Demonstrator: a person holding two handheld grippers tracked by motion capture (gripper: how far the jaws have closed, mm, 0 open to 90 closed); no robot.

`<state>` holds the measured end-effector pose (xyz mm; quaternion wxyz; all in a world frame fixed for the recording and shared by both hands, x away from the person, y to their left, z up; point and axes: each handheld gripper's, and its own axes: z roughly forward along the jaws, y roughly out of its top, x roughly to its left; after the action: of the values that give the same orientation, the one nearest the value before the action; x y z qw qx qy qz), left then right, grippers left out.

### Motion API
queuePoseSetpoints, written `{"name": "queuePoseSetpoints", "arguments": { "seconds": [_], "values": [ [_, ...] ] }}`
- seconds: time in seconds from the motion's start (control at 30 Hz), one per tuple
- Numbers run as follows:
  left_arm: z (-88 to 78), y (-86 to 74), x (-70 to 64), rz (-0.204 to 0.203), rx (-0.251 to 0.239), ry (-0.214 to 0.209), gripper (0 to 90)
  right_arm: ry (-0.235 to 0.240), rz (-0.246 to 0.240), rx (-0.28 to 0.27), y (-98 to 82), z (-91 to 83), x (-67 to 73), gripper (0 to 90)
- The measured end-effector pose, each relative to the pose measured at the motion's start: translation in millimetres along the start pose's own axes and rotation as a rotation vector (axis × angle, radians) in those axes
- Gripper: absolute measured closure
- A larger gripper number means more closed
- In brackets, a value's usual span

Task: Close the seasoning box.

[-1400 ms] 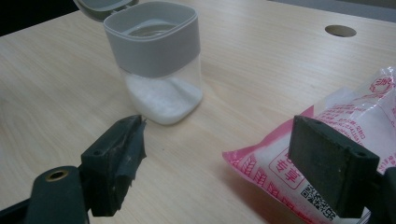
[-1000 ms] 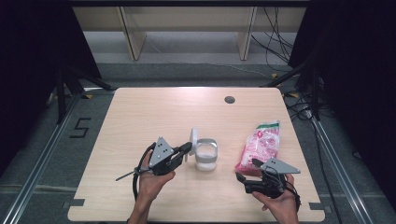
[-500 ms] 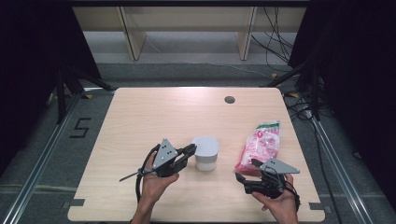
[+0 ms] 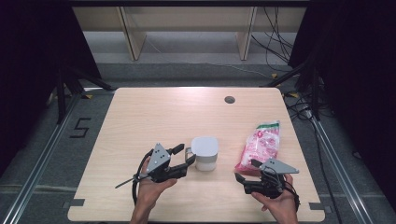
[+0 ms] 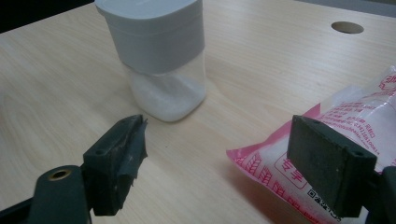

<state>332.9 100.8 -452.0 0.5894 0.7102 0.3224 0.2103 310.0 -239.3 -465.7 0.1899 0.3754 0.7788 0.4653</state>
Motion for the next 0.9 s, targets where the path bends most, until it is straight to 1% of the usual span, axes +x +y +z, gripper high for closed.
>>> {"name": "queuePoseSetpoints", "arguments": {
  "seconds": [0.03, 0.07, 0.1, 0.17, 0.2, 0.23, 0.3, 0.4, 0.43, 0.47, 0.5, 0.53, 0.57, 0.6, 0.63, 0.67, 0.7, 0.73, 0.77, 0.83, 0.87, 0.9],
  "values": [
    [-0.4, -1.0, 0.2, 0.008, 0.003, -0.003, 38.7, 0.011, -0.018, 0.004, -0.4, 0.4, -1.2, 20.4],
    [-0.4, -1.0, 0.2, 0.008, 0.003, -0.003, 37.1, 0.004, -0.03, 0.005, -0.3, 0.1, -1.6, 20.4],
    [-1.5, -2.7, -0.2, 0.001, 0.012, 0.002, 35.7, 0.006, 0.015, 0.012, -0.8, -0.1, 1.4, 20.4],
    [-3.0, -4.4, 0.1, 0.0, 0.009, 0.006, 34.3, 0.008, 0.01, 0.011, -0.7, -0.1, 1.2, 20.4],
    [-3.7, -5.5, -0.8, -0.014, 0.003, 0.014, 34.0, 0.006, 0.0, 0.005, -1.2, 0.4, 0.8, 20.4],
    [-4.8, -6.1, 0.1, 0.005, 0.004, 0.015, 33.4, 0.002, 0.011, 0.016, -0.6, -0.6, 1.2, 20.4],
    [-5.0, -7.3, -0.1, 0.005, 0.001, 0.02, 31.9, 0.005, 0.003, 0.008, -0.9, 0.4, 0.3, 20.3],
    [-4.8, -13.9, -1.1, -0.002, 0.016, 0.021, 30.2, 0.011, -0.003, 0.007, -1.9, 1.5, -1.5, 20.3],
    [-4.7, -14.9, -1.2, 0.005, 0.023, 0.018, 29.9, 0.011, 0.002, 0.01, -3.1, 2.0, -0.5, 20.3],
    [-4.8, -15.6, -1.6, 0.003, 0.027, 0.022, 29.8, 0.013, 0.005, 0.007, -3.2, 2.5, -0.3, 20.3],
    [-4.7, -16.9, -2.9, -0.014, 0.027, 0.025, 29.5, 0.016, 0.023, 0.008, -2.9, 2.5, 0.8, 20.3],
    [-3.9, -18.3, -3.4, -0.011, 0.015, 0.02, 29.3, 0.02, 0.01, 0.023, -3.1, 2.0, 0.1, 20.3],
    [-4.7, -18.6, -2.9, 0.01, 0.016, 0.015, 29.2, 0.021, 0.011, 0.029, -2.9, 1.6, 0.3, 20.3],
    [-4.7, -18.6, -2.9, 0.01, 0.016, 0.015, 29.2, 0.016, -0.001, 0.018, -2.3, 1.8, -0.8, 20.2],
    [-5.6, -21.2, -4.1, -0.007, 0.012, 0.018, 29.0, 0.015, -0.007, 0.001, -2.5, 2.6, -0.5, 20.2],
    [-5.9, -21.8, -4.3, -0.005, 0.012, 0.018, 28.8, 0.021, -0.007, 0.002, -2.6, 2.8, 0.0, 20.2],
    [-6.6, -22.7, -5.4, -0.005, 0.022, 0.023, 28.7, 0.022, -0.018, 0.01, -3.1, 2.3, -0.2, 20.2],
    [-6.1, -24.2, -6.5, -0.011, 0.021, 0.023, 28.6, 0.029, -0.015, 0.023, -2.5, 1.4, 0.3, 20.2],
    [-6.3, -25.6, -6.5, 0.0, 0.024, 0.018, 28.5, 0.033, 0.01, 0.026, -3.0, 1.7, 2.3, 20.3],
    [-7.0, -28.3, -7.5, 0.01, 0.035, 0.013, 28.2, 0.03, 0.011, 0.027, -3.1, 1.8, 2.9, 20.2],
    [-7.9, -30.4, -8.8, 0.002, 0.036, 0.012, 27.9, 0.027, -0.024, 0.016, -3.1, 2.9, 0.4, 20.2],
    [-8.3, -31.5, -9.4, -0.001, 0.033, 0.013, 27.8, 0.026, -0.006, 0.017, -2.9, 3.0, 3.0, 20.2]
  ]
}}
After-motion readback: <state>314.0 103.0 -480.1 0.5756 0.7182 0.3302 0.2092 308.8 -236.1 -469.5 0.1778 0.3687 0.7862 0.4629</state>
